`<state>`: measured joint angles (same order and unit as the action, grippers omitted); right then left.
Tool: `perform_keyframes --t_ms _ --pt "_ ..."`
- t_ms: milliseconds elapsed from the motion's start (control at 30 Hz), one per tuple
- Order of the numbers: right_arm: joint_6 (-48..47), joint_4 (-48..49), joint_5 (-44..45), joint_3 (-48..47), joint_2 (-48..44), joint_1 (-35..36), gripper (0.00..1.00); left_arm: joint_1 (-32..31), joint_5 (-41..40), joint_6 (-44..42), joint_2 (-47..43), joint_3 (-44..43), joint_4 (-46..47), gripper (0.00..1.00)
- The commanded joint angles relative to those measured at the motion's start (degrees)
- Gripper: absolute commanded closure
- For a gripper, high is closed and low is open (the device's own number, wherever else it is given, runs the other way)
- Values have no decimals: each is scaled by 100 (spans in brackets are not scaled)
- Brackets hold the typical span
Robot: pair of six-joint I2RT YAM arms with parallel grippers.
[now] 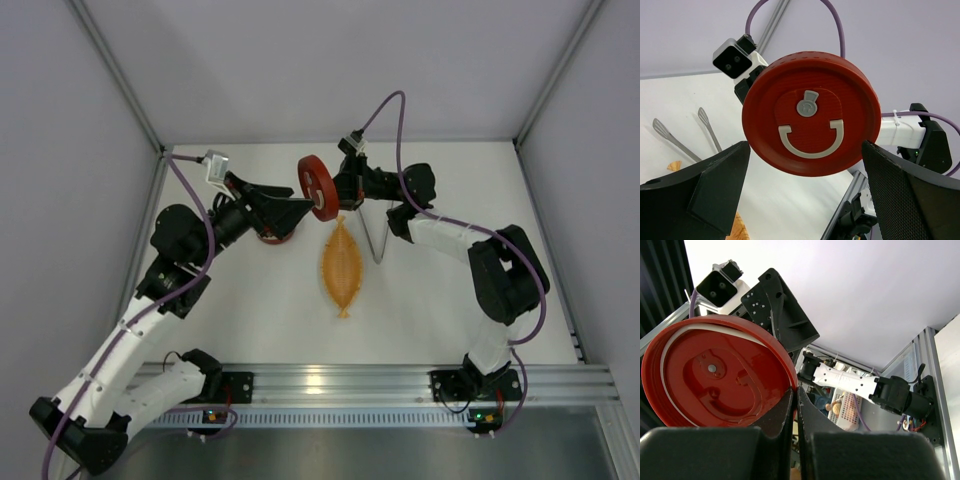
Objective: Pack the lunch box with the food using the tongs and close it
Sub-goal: Pick up the box lid from the center of the board.
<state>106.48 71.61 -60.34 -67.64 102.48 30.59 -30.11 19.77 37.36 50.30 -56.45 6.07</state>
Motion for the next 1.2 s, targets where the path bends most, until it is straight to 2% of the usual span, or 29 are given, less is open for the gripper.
perform_keyframes --t_ms 0,367,867,1167 --pt "-180 1021 39 -303 -193 88 100 -13 264 16 14 11 439 3" --pt "-250 916 13 -303 -219 88 100 -13 545 201 278 20 975 3" --pt "-338 793 -40 -311 -307 114 100 -4 361 263 630 -191 1142 3" --pt "-444 635 -84 -347 -334 140 100 -13 396 263 674 -314 1143 12"
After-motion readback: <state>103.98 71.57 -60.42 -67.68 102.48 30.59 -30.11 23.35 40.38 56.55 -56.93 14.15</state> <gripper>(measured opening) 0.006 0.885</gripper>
